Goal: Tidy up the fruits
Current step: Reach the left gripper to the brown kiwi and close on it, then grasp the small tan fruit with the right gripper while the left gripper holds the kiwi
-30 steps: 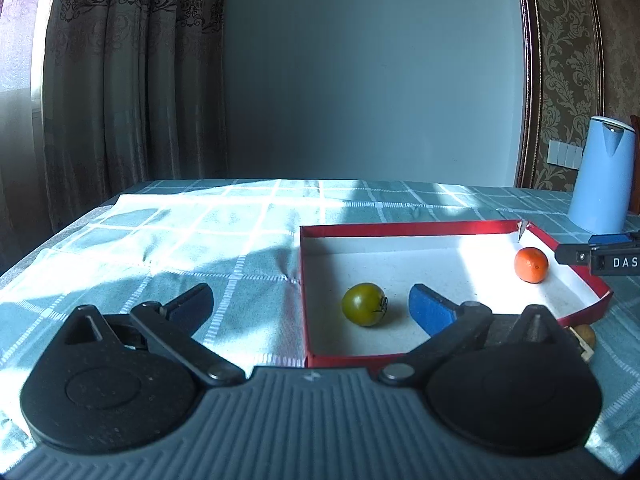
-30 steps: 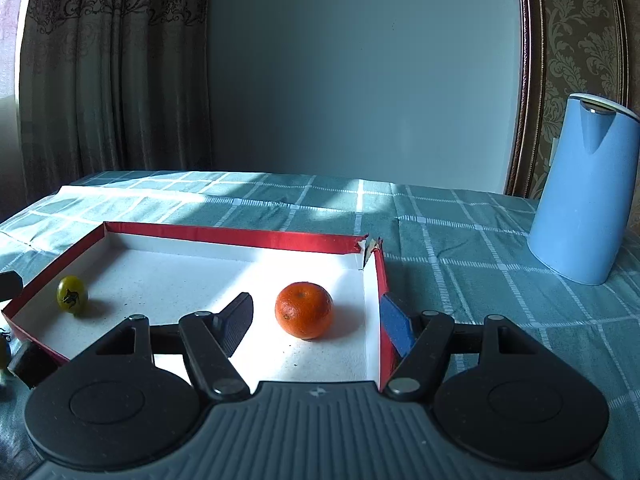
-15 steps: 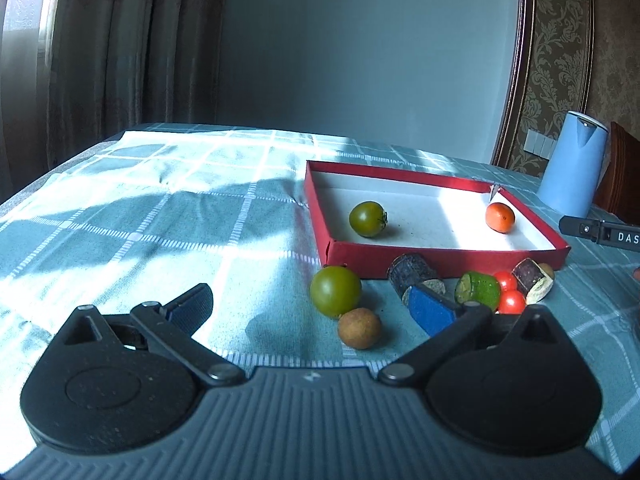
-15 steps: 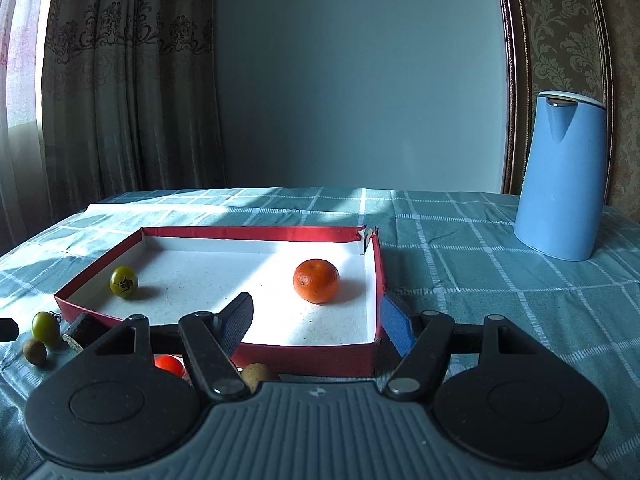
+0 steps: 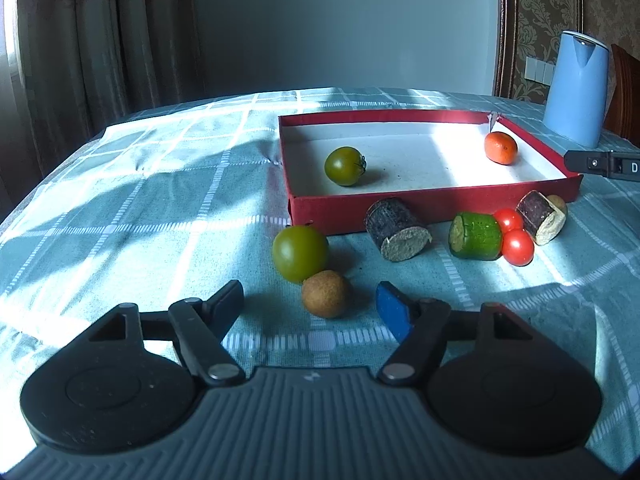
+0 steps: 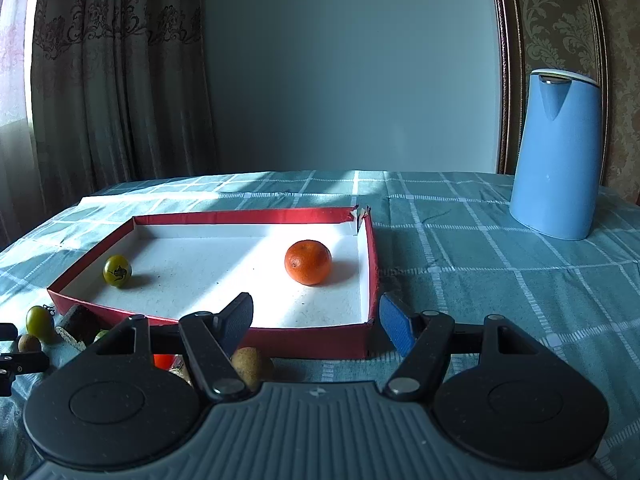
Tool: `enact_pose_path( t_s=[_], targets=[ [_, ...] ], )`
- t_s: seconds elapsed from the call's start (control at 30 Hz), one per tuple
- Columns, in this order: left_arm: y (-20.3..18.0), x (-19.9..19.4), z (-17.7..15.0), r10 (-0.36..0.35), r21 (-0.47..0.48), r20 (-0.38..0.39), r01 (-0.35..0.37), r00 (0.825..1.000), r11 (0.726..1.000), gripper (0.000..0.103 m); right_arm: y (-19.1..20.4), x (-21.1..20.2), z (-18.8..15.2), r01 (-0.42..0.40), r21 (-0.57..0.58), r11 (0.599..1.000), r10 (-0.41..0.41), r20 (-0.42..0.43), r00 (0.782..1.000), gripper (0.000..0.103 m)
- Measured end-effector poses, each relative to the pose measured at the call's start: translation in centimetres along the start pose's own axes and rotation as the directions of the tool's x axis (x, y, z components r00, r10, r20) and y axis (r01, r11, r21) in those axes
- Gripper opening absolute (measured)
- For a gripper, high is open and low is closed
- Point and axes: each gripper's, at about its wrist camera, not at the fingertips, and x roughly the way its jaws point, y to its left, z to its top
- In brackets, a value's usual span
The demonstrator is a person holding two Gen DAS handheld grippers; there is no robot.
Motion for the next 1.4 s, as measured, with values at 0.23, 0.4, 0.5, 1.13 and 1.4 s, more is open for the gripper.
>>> enact_pose_path(
  t_s=[0.23,0.4,0.5,1.13,1.4],
  targets=[
    [-1.5,0.2,0.3,-0.02,-0.004,0.0,0.02,1.0,1.0,0.038,0.1,-0.6,0.3,0.036,-0.024,0.999,-0.035,0.04,0.999,0.069],
    [-0.3,0.2,0.3,-0.052,-0.071,0.009,0.053,0.999,0.996,0.024,-1.0,-1.2,0.7,0.042,0.005,0.999,-0.043,0.053,0.998,0.069],
    [0.6,0.1,0.2,-0.088,-0.12,0.017,0.089,0.996,0.989,0.024,-1.7,-1.2,0.7,0.0,0.017,1.0,-0.001,0.027,1.0,0.069],
    [0.7,0.1,0.2,-0.104,-0.129,0.021,0.106,0.994,0.986,0.025,2.6,1.7,-2.4,-0.077,-0.214,0.974,0.039,-0.176,0.984,0.06],
    [0.6,0.1,0.2,-0.106,-0.129,0.021,0.108,0.994,0.986,0.027,2.5,3.1,-1.8,-0.143,-0.158,0.977,0.109,-0.202,0.973,0.042]
  ],
)
